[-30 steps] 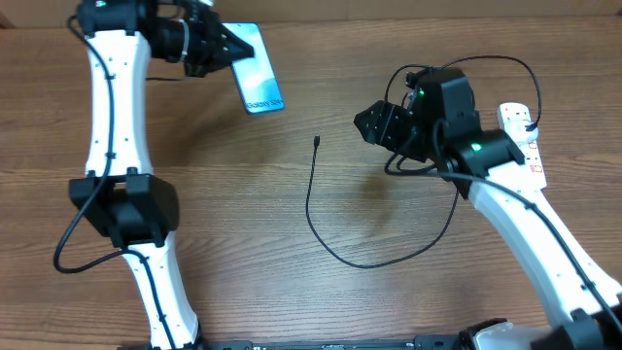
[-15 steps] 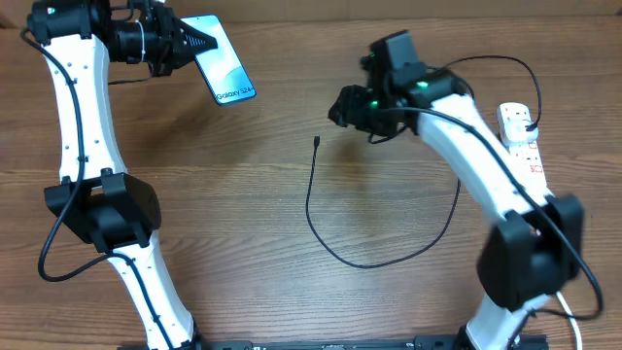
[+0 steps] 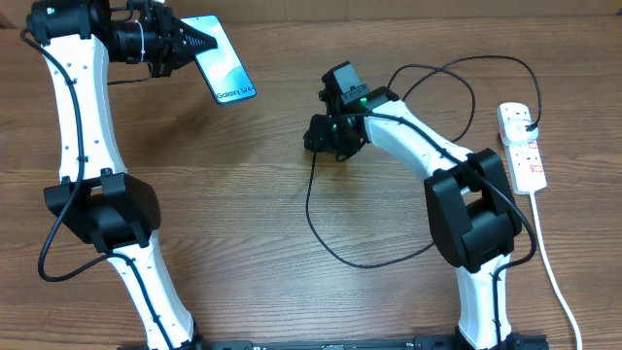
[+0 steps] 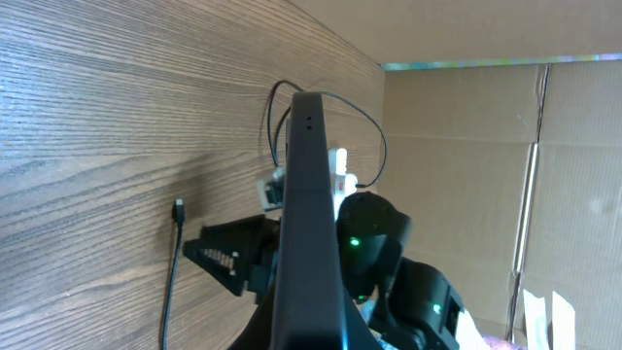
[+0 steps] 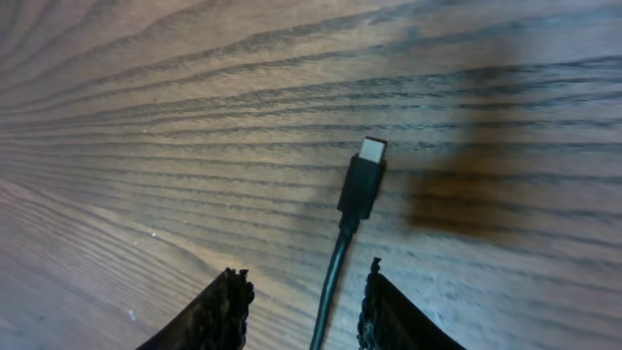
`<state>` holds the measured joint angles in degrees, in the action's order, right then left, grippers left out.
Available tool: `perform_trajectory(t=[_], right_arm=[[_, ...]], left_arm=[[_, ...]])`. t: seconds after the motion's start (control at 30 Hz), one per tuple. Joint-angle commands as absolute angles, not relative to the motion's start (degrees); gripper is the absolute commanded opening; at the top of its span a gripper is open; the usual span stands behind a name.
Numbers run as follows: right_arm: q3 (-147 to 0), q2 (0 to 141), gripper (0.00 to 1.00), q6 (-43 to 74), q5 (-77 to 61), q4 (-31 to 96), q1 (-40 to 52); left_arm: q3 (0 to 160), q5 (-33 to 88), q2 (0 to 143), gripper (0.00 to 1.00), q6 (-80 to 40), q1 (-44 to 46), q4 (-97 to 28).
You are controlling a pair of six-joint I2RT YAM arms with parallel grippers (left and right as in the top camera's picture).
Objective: Plug charger to phone and switch on socket
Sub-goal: 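Lower the right gripper onto the black USB-C cable plug end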
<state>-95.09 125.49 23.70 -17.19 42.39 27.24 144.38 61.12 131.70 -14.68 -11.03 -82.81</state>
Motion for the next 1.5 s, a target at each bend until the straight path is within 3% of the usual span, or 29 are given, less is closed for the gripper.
perform_trajectory(t=[0.0, 0.57, 1.47], right_arm=[[-96.38, 126.52, 0.38, 22.94, -17.39, 41.41, 27.64], [-94.17, 128.07, 0.34, 30.26, -15.05, 38.57, 27.64], [-94.06, 128.07, 0.30, 31.94, -15.03, 38.22, 27.70]], left_arm=[[145.12, 63.92, 131.52, 0.04, -15.46, -11.62, -82.96], [145.12, 62.52, 131.52, 0.04, -15.44, -11.60, -84.49], [145.10, 60.93, 131.50, 0.04, -15.44, -11.60, -85.93]])
